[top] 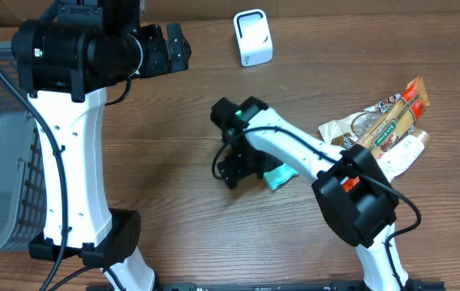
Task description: Scan the item barcode
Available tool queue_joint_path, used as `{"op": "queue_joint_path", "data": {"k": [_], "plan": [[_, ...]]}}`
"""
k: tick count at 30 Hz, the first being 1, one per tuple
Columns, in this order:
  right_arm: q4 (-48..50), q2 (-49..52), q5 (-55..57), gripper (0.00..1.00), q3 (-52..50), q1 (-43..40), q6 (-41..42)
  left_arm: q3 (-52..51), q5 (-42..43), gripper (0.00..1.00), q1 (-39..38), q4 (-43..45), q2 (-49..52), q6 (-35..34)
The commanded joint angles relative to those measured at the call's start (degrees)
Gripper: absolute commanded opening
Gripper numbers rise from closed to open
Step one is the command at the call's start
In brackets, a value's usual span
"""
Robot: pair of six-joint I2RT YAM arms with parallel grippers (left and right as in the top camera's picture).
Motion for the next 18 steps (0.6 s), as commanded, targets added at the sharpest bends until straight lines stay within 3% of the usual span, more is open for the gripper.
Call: {"op": "queue_joint_path", "data": {"k": [1, 5, 11, 18], "plan": [[-0.07, -0.44, 5.70, 1.00, 0.81, -3.30, -0.66, 0.33, -0.42, 0.99, -0.11, 0.22, 0.46, 0.90], [1.97, -4.68, 4.02, 1.00, 3.02, -5.97, -0.11, 0.33, -0.42, 1.00, -0.17, 0.22, 0.46, 0.87], [4.63, -13.75, 0.04, 1.00, 3.02, -13.55, 10.21, 0.33, -0.42, 1.00, -0.22, 0.22, 0.46, 0.87], [6.34, -14.45, -5.79, 0.98, -3.32, -22.08, 17.97, 0.33, -0.42, 0.99, -0.11, 0.22, 0.46, 0.90]]}}
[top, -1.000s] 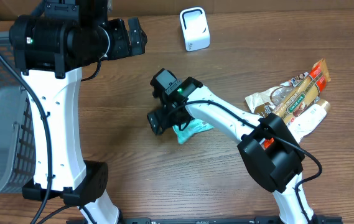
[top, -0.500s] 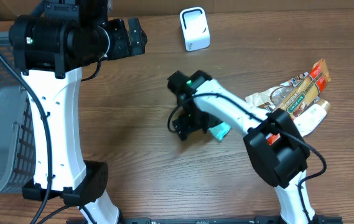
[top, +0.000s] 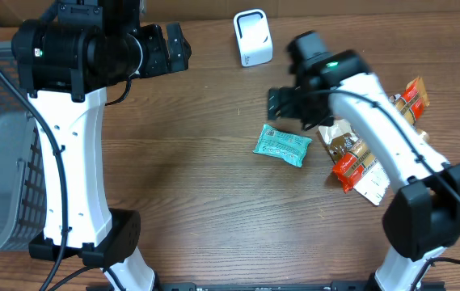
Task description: Scan the item barcode
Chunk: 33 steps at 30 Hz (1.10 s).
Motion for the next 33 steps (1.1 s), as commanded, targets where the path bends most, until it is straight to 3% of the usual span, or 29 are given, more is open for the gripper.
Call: {"op": "queue_joint_path", "data": {"k": [1, 11, 19, 33], "plan": [[1.49, 0.57, -4.24, 0.98, -5.55, -2.27, 4.87, 0.33, -0.42, 0.99, -0.11, 0.22, 0.46, 0.87], [11.89, 0.59, -12.17, 0.87, -18.78, -3.61, 2.45, 0.33, -0.42, 1.00, -0.11, 0.22, 0.46, 0.87], [20.55, 0.70, -13.20, 0.85, -25.46, -3.74, 4.90, 0.33, -0.42, 1.00, -0.11, 0.22, 0.46, 0.87], [20.92, 0.70, -8.74, 0.85, -26.86, -4.04, 7.58, 0.33, -0.42, 0.99, -0.11, 0.22, 0.46, 0.87]]}}
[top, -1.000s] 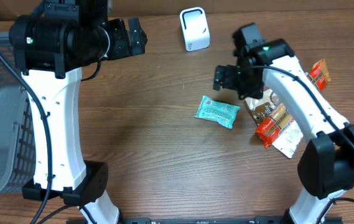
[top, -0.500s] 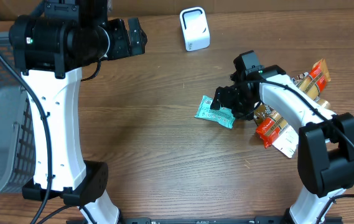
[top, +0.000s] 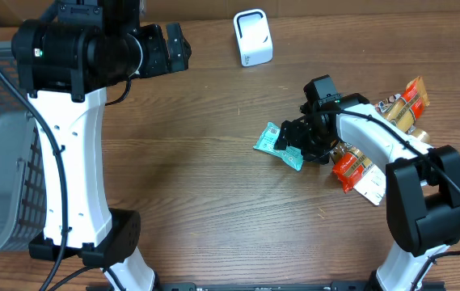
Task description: Scan the item barcode
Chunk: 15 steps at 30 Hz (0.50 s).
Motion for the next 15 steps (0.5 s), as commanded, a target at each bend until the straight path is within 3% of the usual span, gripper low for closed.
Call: {"op": "queue_joint_path", "data": {"k": [1, 10, 15], "plan": [[0.17, 0.15, 3.67, 0.85, -0.85, -0.26, 2.93, 0.33, -0.42, 1.00, -0.11, 0.22, 0.46, 0.87], [9.77, 0.20, 2.03, 0.79, -8.55, -0.26, 10.45, 0.33, -0.42, 1.00, -0.11, 0.22, 0.46, 0.90], [14.78, 0.26, 1.03, 0.66, -9.44, -0.13, 11.02, 0.33, -0.42, 1.00, -0.11, 0.22, 0.46, 0.87]]}}
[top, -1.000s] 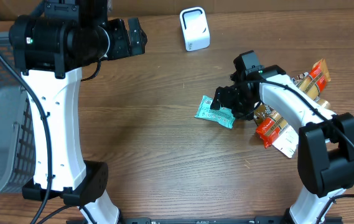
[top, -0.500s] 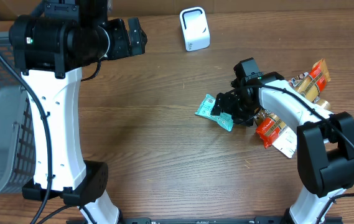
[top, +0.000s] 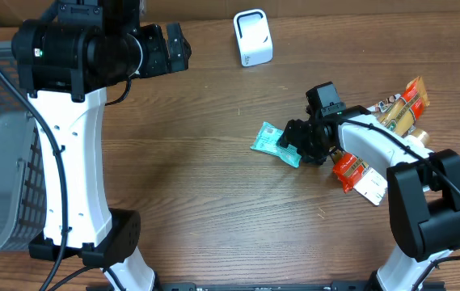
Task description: Scan the item barcode
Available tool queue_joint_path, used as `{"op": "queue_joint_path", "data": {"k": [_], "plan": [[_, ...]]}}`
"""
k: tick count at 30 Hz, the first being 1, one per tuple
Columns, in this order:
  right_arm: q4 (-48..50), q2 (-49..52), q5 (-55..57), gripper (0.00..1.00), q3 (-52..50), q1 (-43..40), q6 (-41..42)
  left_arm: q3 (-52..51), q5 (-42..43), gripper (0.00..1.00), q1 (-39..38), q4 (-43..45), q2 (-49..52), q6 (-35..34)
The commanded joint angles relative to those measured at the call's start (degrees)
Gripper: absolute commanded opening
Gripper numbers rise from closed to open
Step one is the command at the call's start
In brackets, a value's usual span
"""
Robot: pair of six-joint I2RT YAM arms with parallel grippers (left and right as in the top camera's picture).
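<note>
A teal packet (top: 270, 141) with a white barcode label lies on the wooden table (top: 197, 202), right of centre. My right gripper (top: 297, 145) is at the packet's right end, its dark fingers closed over that edge. The white scanner (top: 252, 37) stands at the back of the table, well apart from the packet. My left gripper (top: 171, 47) hangs high at the back left, open and holding nothing.
A heap of snack packets (top: 395, 109) lies at the right edge, with a red packet (top: 352, 168) and a white one (top: 373, 187) under the right arm. A grey wire basket stands at the far left beside the left arm's white column (top: 72, 162).
The teal packet has shifted slightly to the left and turned a little with my right gripper on its right end. The left arm has not moved.
My right gripper was first low at the table's middle, over the teal packet. Then the packet lay free farther back and the gripper was off beyond it. Then the gripper sat at the packet's right end, where it is now, the packet nudged left.
</note>
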Motion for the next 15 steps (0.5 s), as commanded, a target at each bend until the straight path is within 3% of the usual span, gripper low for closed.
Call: {"op": "queue_joint_path", "data": {"k": [1, 2, 4, 7, 15], "plan": [[2.38, 2.05, 0.37, 0.63, -2.56, -0.09, 1.27, 0.33, -0.44, 1.00, -0.13, 0.20, 0.46, 0.90], [3.30, 2.21, 0.35, 0.58, -2.80, -0.09, 1.27, 0.33, -0.42, 1.00, -0.13, 0.20, 0.46, 0.87], [5.33, 3.21, 0.20, 0.32, -3.54, -0.04, 1.51, 0.33, -0.42, 0.99, -0.13, 0.20, 0.46, 0.87], [6.99, 4.07, -2.12, 0.07, -3.69, -0.04, 0.50, 0.33, -0.42, 0.99, -0.13, 0.20, 0.46, 0.87], [8.35, 2.54, -12.11, 0.04, -1.60, -0.09, -13.00, 0.33, -0.42, 1.00, -0.13, 0.20, 0.46, 0.87]]}}
